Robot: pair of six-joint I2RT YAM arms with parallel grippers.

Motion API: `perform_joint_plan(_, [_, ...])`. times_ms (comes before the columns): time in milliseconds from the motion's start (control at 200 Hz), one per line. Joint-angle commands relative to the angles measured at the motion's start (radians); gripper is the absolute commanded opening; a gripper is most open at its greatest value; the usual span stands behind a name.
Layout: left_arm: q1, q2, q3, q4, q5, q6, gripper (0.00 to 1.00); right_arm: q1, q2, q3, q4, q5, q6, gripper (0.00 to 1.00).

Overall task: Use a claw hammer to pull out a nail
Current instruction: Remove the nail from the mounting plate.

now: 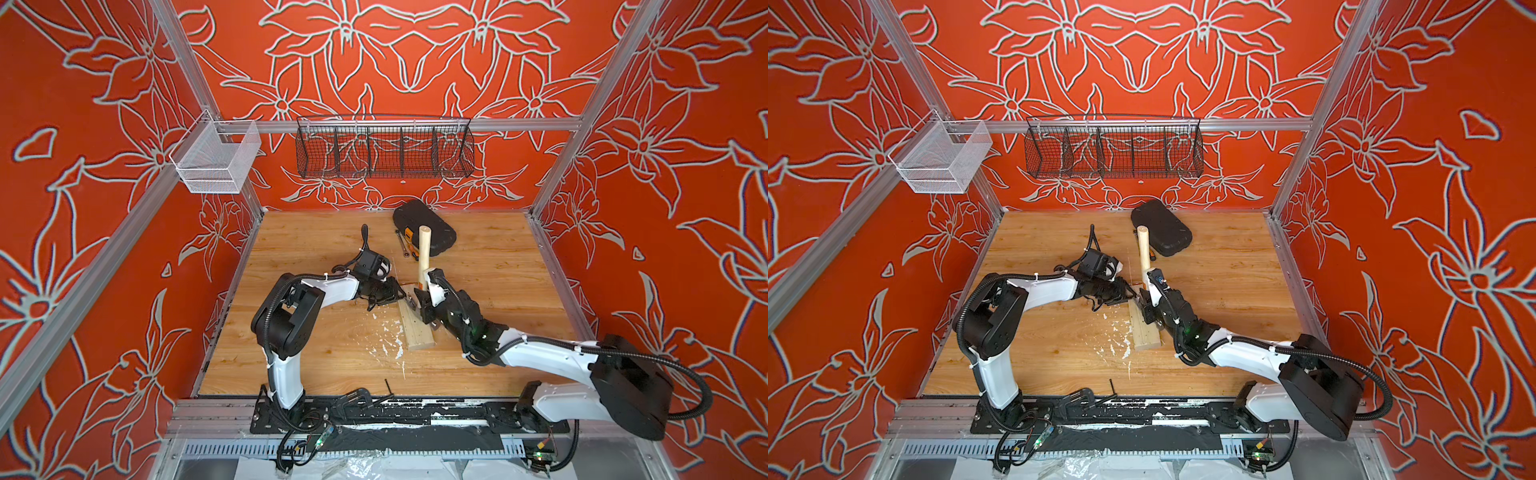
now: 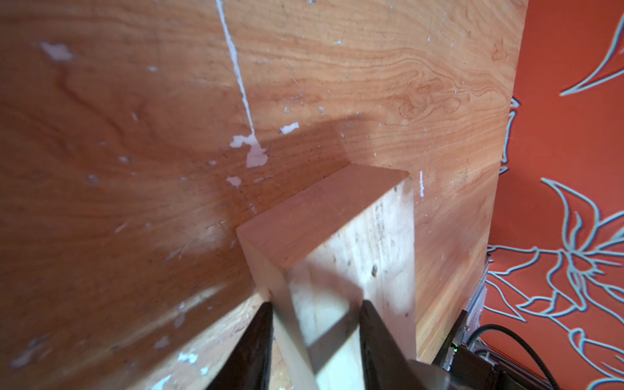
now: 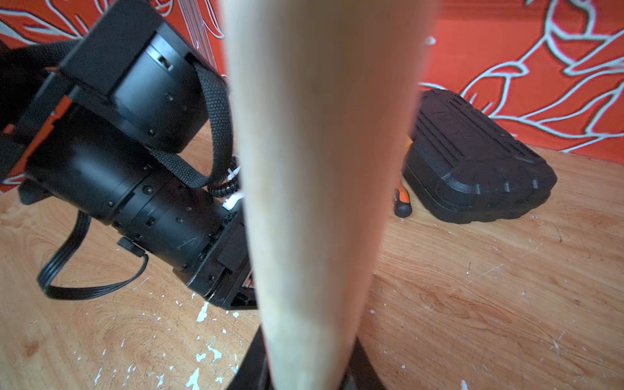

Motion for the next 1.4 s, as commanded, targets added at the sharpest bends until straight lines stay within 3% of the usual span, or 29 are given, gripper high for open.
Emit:
perform_joint_plan(0, [0.002,0.06,-0.04,-0.067,-0.042,-0.007,0.39,0.005,-0.051,0.002,0.198,0.053,-0.013,0.0])
perform_joint_plan(731, [0.027,0.071,-0.064,-0.04,-0.007,-0.041,0.39,0.04,-0.106,-0.037,0.274,0.071,-0.036,0.0])
perform_joint_plan(1136, [0.032,0.065,-0.066,-0.036,-0.002,-0.045,0.39,0.053,-0.154,-0.027,0.217,0.082,-0.046,0.0])
perform_joint_plan(1396, [0.032,-0.014,-0.059,-0.062,-0.02,0.023,0.39,0.063,-0.226,0.017,0.101,0.088,-0.061,0.0])
